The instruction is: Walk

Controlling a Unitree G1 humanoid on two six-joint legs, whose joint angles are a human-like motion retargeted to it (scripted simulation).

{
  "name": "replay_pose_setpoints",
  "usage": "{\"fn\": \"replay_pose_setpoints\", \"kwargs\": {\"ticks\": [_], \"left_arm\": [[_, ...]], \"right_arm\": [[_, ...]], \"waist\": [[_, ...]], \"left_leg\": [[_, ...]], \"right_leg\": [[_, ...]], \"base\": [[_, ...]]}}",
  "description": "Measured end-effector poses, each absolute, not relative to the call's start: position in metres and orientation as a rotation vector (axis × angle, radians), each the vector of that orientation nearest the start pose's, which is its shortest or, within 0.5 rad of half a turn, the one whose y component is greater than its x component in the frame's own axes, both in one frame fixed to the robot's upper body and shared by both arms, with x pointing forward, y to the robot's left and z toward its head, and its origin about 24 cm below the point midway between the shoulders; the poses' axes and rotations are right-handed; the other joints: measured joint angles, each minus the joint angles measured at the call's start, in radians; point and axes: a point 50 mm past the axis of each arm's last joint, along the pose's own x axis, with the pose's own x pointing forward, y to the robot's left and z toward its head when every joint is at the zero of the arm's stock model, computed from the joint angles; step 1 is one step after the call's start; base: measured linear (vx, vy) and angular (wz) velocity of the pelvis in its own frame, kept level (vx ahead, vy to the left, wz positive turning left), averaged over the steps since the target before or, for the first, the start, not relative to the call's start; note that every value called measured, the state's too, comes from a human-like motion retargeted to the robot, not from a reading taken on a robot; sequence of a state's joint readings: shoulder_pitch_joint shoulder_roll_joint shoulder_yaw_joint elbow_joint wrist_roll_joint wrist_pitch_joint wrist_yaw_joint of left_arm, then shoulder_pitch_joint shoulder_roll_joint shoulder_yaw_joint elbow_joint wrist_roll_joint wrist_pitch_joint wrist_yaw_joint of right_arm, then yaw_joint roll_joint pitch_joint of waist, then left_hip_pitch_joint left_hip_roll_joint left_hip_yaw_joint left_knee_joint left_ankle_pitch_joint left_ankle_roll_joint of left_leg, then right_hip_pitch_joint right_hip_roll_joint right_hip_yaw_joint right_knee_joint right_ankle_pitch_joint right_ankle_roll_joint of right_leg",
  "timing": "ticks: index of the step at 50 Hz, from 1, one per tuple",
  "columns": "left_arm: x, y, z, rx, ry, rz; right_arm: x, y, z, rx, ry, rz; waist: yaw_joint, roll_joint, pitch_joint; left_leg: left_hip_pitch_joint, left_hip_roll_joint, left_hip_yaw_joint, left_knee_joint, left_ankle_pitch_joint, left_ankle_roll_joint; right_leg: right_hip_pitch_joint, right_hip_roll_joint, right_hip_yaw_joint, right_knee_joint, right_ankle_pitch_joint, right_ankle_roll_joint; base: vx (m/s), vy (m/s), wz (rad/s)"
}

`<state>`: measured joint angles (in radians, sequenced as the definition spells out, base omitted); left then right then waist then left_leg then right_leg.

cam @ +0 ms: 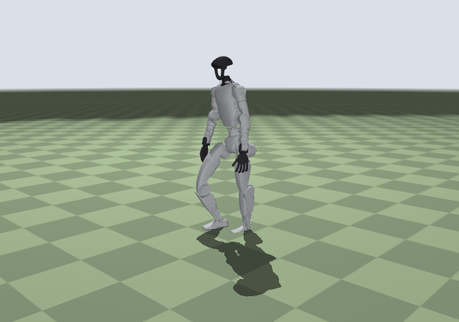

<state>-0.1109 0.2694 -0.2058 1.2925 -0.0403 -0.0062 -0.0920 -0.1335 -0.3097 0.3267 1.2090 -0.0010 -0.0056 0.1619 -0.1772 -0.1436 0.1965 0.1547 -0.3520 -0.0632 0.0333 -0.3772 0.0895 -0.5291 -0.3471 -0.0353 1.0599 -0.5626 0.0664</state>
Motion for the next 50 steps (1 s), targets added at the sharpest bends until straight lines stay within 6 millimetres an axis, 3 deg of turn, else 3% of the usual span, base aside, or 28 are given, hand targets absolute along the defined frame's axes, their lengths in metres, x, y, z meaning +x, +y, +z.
{"fn": "replay_pose_setpoints", "kwargs": {"ticks": [2,12,23,30,32,36,40,42,50], "left_arm": [[0.118,0.236,-0.155,0.288,1.206,-0.075],[0.103,0.223,-0.162,0.288,1.233,-0.151],[0.11,0.208,-0.162,0.273,1.2,-0.186],[0.125,0.211,-0.157,0.247,1.142,-0.12],[0.133,0.214,-0.154,0.233,1.116,-0.09],[0.14,0.22,-0.15,0.214,1.078,-0.045],[0.151,0.228,-0.143,0.206,1.031,-0.011],[0.151,0.229,-0.142,0.204,1.019,-0.002],[0.151,0.237,-0.14,0.227,1.011,0.01]], "right_arm": [[0.138,-0.234,-0.148,-0.404,1.162,0.244],[0.111,-0.234,-0.157,-0.396,1.269,0.247],[0.119,-0.237,-0.155,-0.364,1.246,0.187],[0.136,-0.239,-0.149,-0.352,1.176,0.132],[0.144,-0.242,-0.145,-0.35,1.149,0.116],[0.148,-0.246,-0.142,-0.344,1.117,0.09],[0.153,-0.253,-0.138,-0.335,1.095,0.06],[0.15,-0.256,-0.138,-0.339,1.1,0.052],[0.152,-0.264,-0.134,-0.361,1.098,0.054]], "waist": [[0.002,0.043,0.007],[0.023,0.059,0.018],[0.04,0.087,0.006],[0.044,0.139,-0.011],[0.056,0.214,-0.038],[0.088,0.277,-0.068],[0.132,0.31,-0.1],[0.157,0.316,-0.11],[0.233,0.285,-0.12]], "left_leg": [[0.051,0.05,-0.012,-0.063,0.004,-0.006],[0.147,0.064,-0.034,-0.059,-0.069,0.007],[0.105,0.104,0.017,0.175,-0.204,-0.01],[-0.053,0.198,0.068,0.549,-0.235,-0.091],[-0.172,0.31,0.093,0.742,-0.213,-0.144],[-0.318,0.449,0.133,1.018,-0.091,-0.202],[-0.471,0.555,0.152,1.224,-0.055,-0.201],[-0.53,0.59,0.161,1.284,-0.09,-0.184],[-0.733,0.605,0.17,1.182,-0.198,-0.137]], "right_leg": [[-0.004,0.055,-0.027,-0.117,0.026,0.008],[-0.078,0.063,-0.054,-0.307,0.066,0.052],[-0.074,0.077,-0.125,-0.277,0.151,0.037],[-0.072,0.167,-0.149,-0.236,0.105,-0.026],[-0.061,0.265,-0.197,-0.316,0.131,-0.057],[-0.049,0.37,-0.221,-0.358,0.129,-0.098],[-0.009,0.453,-0.228,-0.438,0.129,-0.123],[0.006,0.475,-0.224,-0.428,0.106,-0.127],[0.194,0.508,-0.175,-0.563,0.069,-0.128]], "base": [[0.27,0.02,0.03],[0.24,-0.03,0.03],[0.32,-0.1,0.04],[0.37,-0.15,-0.07],[0.34,-0.16,-0.31],[0.31,-0.13,-0.38],[0.31,-0.09,-0.32],[0.32,-0.06,-0.27],[0.34,-0.03,-0.08]]}}
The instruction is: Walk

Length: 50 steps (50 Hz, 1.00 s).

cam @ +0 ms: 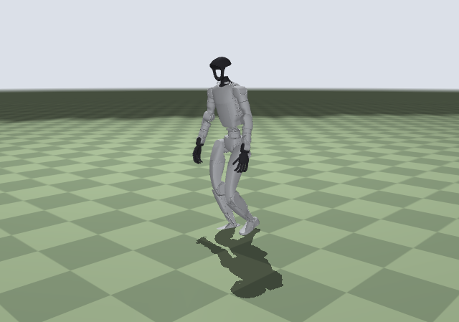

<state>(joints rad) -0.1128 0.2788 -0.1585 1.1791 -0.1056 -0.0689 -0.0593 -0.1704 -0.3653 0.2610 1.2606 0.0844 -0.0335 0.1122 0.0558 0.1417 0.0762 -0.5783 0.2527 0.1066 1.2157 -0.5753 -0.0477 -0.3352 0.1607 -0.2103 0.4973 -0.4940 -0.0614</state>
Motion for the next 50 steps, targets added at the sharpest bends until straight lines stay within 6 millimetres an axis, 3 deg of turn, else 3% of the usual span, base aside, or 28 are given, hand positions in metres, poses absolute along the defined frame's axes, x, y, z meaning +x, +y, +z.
{"fn": "replay_pose_setpoints", "kwargs": {"ticks": [5,12,20,25,27,30,32,34,38,40,43,45,48,50], "left_arm": [[0.138,0.236,-0.146,0.241,1.059,-0.001],[0.117,0.229,-0.155,0.259,1.147,-0.057],[0.103,0.224,-0.161,0.257,1.208,-0.094],[0.107,0.224,-0.16,0.248,1.202,-0.085],[0.114,0.228,-0.157,0.247,1.185,-0.073],[0.117,0.229,-0.156,0.241,1.169,-0.058],[0.125,0.232,-0.153,0.242,1.148,-0.041],[0.126,0.232,-0.152,0.248,1.138,-0.033],[0.137,0.238,-0.147,0.266,1.107,-0.009],[0.136,0.239,-0.147,0.276,1.106,-0.005],[0.135,0.241,-0.147,0.289,1.109,0.006],[0.14,0.242,-0.145,0.29,1.101,0.016],[0.135,0.24,-0.148,0.298,1.112,0.01],[0.138,0.239,-0.147,0.299,1.106,0.01]], "right_arm": [[0.154,-0.265,-0.133,-0.403,1.091,0.089],[0.159,-0.261,-0.132,-0.485,1.084,0.157],[0.155,-0.25,-0.137,-0.491,1.093,0.195],[0.147,-0.245,-0.142,-0.463,1.118,0.193],[0.147,-0.244,-0.142,-0.451,1.123,0.19],[0.141,-0.244,-0.145,-0.439,1.142,0.188],[0.144,-0.244,-0.144,-0.431,1.141,0.186],[0.142,-0.244,-0.144,-0.423,1.145,0.182],[0.153,-0.244,-0.14,-0.414,1.115,0.173],[0.154,-0.243,-0.14,-0.409,1.106,0.169],[0.158,-0.241,-0.139,-0.403,1.085,0.165],[0.166,-0.242,-0.135,-0.408,1.061,0.16],[0.161,-0.24,-0.137,-0.404,1.061,0.156],[0.165,-0.241,-0.135,-0.411,1.051,0.153]], "waist": [[0.023,-0.022,0.01],[0.019,-0.051,0.003],[0.026,-0.07,-0.008],[0.028,-0.11,-0.018],[0.014,-0.168,-0.016],[-0.005,-0.196,-0.024],[-0.034,-0.259,-0.029],[-0.057,-0.286,-0.03],[-0.098,-0.324,-0.032],[-0.122,-0.345,-0.032],[-0.155,-0.353,-0.031],[-0.155,-0.31,-0.021],[-0.182,-0.325,-0.018],[-0.175,-0.271,-0.014]], "left_leg": [[-0.065,-0.035,-0.005,-0.221,0.045,-0.009],[-0.075,-0.11,-0.01,-0.595,0.189,-0.044],[-0.107,-0.125,0.0,-0.53,0.23,-0.027],[-0.086,-0.17,0.027,-0.468,0.23,0.015],[-0.01,-0.252,0.06,-0.578,0.256,0.042],[-0.006,-0.311,0.06,-0.547,0.23,0.065],[0.07,-0.415,0.072,-0.702,0.29,0.086],[0.077,-0.464,0.07,-0.69,0.275,0.1],[0.182,-0.551,0.049,-0.861,0.321,0.119],[0.213,-0.59,0.041,-0.886,0.321,0.126],[0.251,-0.614,0.024,-0.893,0.299,0.13],[0.328,-0.581,-0.004,-0.992,0.318,0.123],[0.349,-0.611,-0.017,-0.971,0.292,0.124],[0.395,-0.56,-0.038,-1.028,0.29,0.116]], "right_leg": [[0.12,-0.014,0.029,-0.068,-0.033,-0.003],[0.24,-0.054,0.033,-0.117,-0.083,-0.007],[0.275,-0.085,0.043,0.046,-0.192,-0.011],[0.268,-0.159,0.025,0.184,-0.196,0.009],[0.26,-0.241,0.029,0.253,-0.17,0.034],[0.222,-0.3,0.038,0.389,-0.079,0.072],[0.168,-0.375,0.083,0.494,0.007,0.128],[0.127,-0.419,0.099,0.598,0.067,0.157],[0.021,-0.52,0.114,0.761,0.132,0.16],[-0.022,-0.576,0.116,0.814,0.114,0.149],[-0.088,-0.619,0.11,0.833,0.067,0.128],[-0.123,-0.581,0.091,0.783,0.054,0.106],[-0.185,-0.613,0.094,0.729,0.014,0.108],[-0.21,-0.544,0.066,0.628,0.028,0.101]], "base": [[0.38,-0.01,0.12],[0.36,0.02,0.27],[0.35,0.07,0.16],[0.37,0.08,0.25],[0.38,0.09,0.59],[0.35,0.1,0.66],[0.34,0.09,0.92],[0.32,0.08,0.79],[0.31,0.08,0.49],[0.28,0.08,0.47],[0.25,0.07,0.33],[0.25,0.07,-0.05],[0.21,0.06,0.28],[0.23,0.06,-0.07]]}}
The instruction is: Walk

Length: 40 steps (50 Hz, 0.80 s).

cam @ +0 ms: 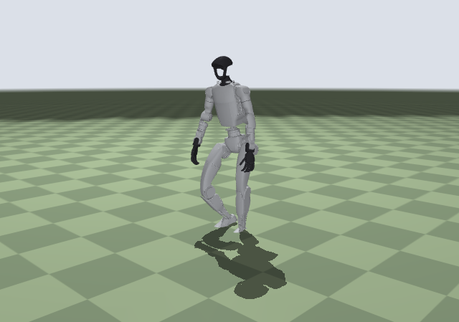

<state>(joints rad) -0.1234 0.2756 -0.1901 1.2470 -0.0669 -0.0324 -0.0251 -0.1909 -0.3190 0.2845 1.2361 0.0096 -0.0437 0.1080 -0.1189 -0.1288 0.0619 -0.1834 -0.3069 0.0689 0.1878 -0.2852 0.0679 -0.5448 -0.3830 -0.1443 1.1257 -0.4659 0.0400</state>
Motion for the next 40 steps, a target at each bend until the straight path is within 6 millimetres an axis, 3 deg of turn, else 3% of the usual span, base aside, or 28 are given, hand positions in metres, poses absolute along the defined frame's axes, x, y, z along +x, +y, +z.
{"fn": "replay_pose_setpoints", "kwargs": {"ticks": [6,9,15,25,33,40], "left_arm": [[0.131,0.231,-0.151,0.315,1.118,-0.028],[0.131,0.228,-0.152,0.322,1.116,-0.049],[0.126,0.222,-0.154,0.339,1.124,-0.084],[0.124,0.216,-0.157,0.355,1.131,-0.113],[0.13,0.216,-0.155,0.366,1.107,-0.107],[0.143,0.219,-0.149,0.379,1.062,-0.087]], "right_arm": [[0.153,-0.241,-0.141,-0.42,1.088,0.151],[0.15,-0.242,-0.142,-0.433,1.105,0.157],[0.139,-0.24,-0.146,-0.445,1.144,0.177],[0.135,-0.241,-0.148,-0.43,1.157,0.168],[0.138,-0.242,-0.147,-0.39,1.141,0.126],[0.139,-0.245,-0.145,-0.357,1.134,0.081]], "waist": [[-0.01,0.021,0.004],[0.008,0.071,-0.005],[0.011,0.07,-0.008],[0.024,0.093,-0.012],[0.019,0.105,-0.009],[0.008,0.125,-0.004]], "left_leg": [[0.044,-0.001,-0.029,-0.009,-0.03,0.003],[0.073,0.047,-0.038,-0.066,-0.029,-0.001],[0.097,0.029,-0.051,-0.047,-0.062,0.012],[0.132,0.038,-0.071,0.005,-0.134,0.033],[0.144,0.058,-0.081,0.094,-0.212,0.042],[0.135,0.1,-0.081,0.223,-0.286,0.026]], "right_leg": [[-0.095,0.039,0.011,-0.184,0.059,0.043],[-0.111,0.112,-0.01,-0.33,0.133,0.06],[-0.171,0.115,0.011,-0.392,0.204,0.099],[-0.188,0.145,0.019,-0.42,0.316,0.117],[-0.18,0.173,0.019,-0.409,0.334,0.113],[-0.152,0.212,-0.002,-0.392,0.265,0.071]], "base": [[0.19,0.06,0.11],[0.19,0.05,-0.18],[0.14,0.03,0.09],[0.14,-0.02,0.03],[0.18,-0.07,0.0],[0.25,-0.1,-0.02]]}}
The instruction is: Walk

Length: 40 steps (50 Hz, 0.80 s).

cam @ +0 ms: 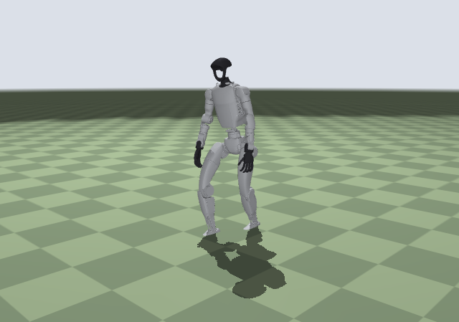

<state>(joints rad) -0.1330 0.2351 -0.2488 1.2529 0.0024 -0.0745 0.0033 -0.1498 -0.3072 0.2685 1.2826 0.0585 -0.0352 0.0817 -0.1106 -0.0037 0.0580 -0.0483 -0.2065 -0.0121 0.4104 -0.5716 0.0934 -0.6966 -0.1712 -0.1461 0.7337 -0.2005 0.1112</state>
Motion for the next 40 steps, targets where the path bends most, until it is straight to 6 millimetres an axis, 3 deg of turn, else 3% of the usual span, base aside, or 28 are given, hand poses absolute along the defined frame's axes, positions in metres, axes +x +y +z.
{"fn": "replay_pose_setpoints", "kwargs": {"ticks": [10,12,14,18,20,23,25,31,38,40], "left_arm": [[0.156,0.223,-0.143,0.356,1.021,-0.038],[0.16,0.225,-0.141,0.345,1.013,-0.031],[0.158,0.224,-0.142,0.338,1.017,-0.031],[0.158,0.224,-0.142,0.328,1.019,-0.035],[0.165,0.225,-0.139,0.332,1.01,-0.038],[0.161,0.224,-0.141,0.333,1.019,-0.044],[0.167,0.226,-0.139,0.342,1.011,-0.042],[0.158,0.231,-0.141,0.349,1.041,-0.033],[0.139,0.233,-0.149,0.375,1.106,-0.053],[0.137,0.234,-0.149,0.378,1.116,-0.063]], "right_arm": [[0.135,-0.25,-0.146,-0.321,1.149,0.025],[0.138,-0.252,-0.145,-0.318,1.147,0.017],[0.135,-0.252,-0.145,-0.318,1.153,0.013],[0.136,-0.254,-0.145,-0.323,1.156,0.011],[0.142,-0.257,-0.142,-0.33,1.146,0.009],[0.143,-0.257,-0.142,-0.352,1.148,0.014],[0.153,-0.258,-0.138,-0.361,1.129,0.017],[0.173,-0.256,-0.13,-0.383,1.068,0.042],[0.195,-0.249,-0.12,-0.423,0.999,0.093],[0.203,-0.249,-0.116,-0.445,0.979,0.107]], "waist": [[0.001,0.06,0.004],[0.021,0.117,0.009],[0.034,0.13,0.008],[0.071,0.156,-0.001],[0.094,0.171,-0.003],[0.135,0.177,-0.005],[0.152,0.153,0.002],[0.203,0.112,0.025],[0.219,0.075,0.039],[0.205,0.046,0.029]], "left_leg": [[-0.07,0.143,0.046,0.321,-0.006,-0.092],[-0.109,0.241,0.048,0.447,0.012,-0.128],[-0.145,0.298,0.073,0.577,0.058,-0.142],[-0.245,0.406,0.088,0.822,0.107,-0.139],[-0.306,0.456,0.073,0.906,0.108,-0.128],[-0.377,0.505,0.067,0.988,0.055,-0.098],[-0.426,0.495,0.064,0.976,0.031,-0.076],[-0.524,0.47,0.056,0.782,-0.012,-0.073],[-0.573,0.404,0.035,0.422,0.093,-0.139],[-0.539,0.357,0.048,0.237,0.165,-0.154]], "right_leg": [[0.086,0.116,-0.056,0.002,-0.126,-0.09],[0.158,0.209,-0.088,-0.111,-0.094,-0.112],[0.168,0.238,-0.093,-0.09,-0.118,-0.128],[0.208,0.307,-0.106,-0.098,-0.166,-0.16],[0.276,0.36,-0.106,-0.211,-0.142,-0.171],[0.301,0.393,-0.101,-0.185,-0.182,-0.174],[0.372,0.398,-0.083,-0.272,-0.171,-0.169],[0.521,0.4,-0.033,-0.377,-0.188,-0.156],[0.652,0.369,0.003,-0.483,-0.202,-0.143],[0.684,0.336,0.008,-0.541,-0.196,-0.138]], "base": [[0.3,-0.12,-0.08],[0.29,-0.12,-0.36],[0.25,-0.1,-0.19],[0.25,-0.09,-0.17],[0.26,-0.07,-0.19],[0.26,-0.04,-0.22],[0.29,-0.04,-0.05],[0.32,-0.04,-0.09],[0.31,-0.03,0.0],[0.3,-0.01,0.16]]}}
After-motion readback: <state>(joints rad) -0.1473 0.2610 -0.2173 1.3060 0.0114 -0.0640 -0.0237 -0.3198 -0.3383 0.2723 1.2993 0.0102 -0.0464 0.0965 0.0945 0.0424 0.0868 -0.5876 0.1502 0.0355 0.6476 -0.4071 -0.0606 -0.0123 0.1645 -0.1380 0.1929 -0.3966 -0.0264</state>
